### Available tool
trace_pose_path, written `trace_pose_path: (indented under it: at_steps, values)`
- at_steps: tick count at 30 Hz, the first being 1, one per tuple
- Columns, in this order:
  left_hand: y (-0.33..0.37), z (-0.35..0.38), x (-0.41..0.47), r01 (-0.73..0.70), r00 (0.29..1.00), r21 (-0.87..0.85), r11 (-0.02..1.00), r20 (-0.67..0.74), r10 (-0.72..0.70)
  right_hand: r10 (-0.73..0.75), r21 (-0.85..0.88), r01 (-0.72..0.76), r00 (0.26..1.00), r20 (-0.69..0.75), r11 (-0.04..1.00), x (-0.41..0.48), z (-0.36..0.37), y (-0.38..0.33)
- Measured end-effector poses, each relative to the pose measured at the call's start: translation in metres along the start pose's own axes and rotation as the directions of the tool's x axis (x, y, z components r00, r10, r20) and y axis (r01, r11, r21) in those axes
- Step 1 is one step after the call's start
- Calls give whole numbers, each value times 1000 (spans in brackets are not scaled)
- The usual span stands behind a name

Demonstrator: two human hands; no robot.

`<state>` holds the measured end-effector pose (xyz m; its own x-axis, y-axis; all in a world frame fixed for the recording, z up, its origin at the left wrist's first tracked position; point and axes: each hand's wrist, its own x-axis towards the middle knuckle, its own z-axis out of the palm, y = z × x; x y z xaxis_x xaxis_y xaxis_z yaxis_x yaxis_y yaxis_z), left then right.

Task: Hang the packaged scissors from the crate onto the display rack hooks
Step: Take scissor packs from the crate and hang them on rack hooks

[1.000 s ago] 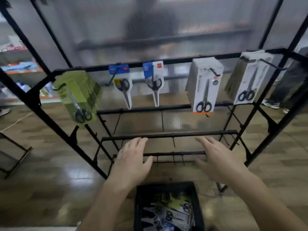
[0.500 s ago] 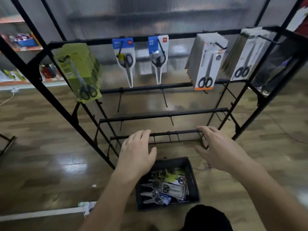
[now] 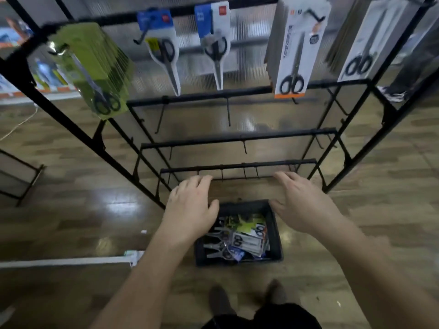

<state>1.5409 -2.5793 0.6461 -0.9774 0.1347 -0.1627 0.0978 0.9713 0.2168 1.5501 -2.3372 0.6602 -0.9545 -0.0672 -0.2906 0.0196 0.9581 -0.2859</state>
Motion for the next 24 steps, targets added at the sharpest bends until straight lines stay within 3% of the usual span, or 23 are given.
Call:
trace_pose_path:
  at_steps: [9,19,24]
  values:
    - [5,32,4,112,994,-70,991,21,-110,-33,-54,41,988,149,998,28,37,21]
    - [-65,100,43,25,986,-141,990,168,-1,165,-79,-150,951,260,986,65,102,2]
    - [-102,177,52,53,978,-179,982,208,-15,146,-87,-123,931,334,989,110,174,2]
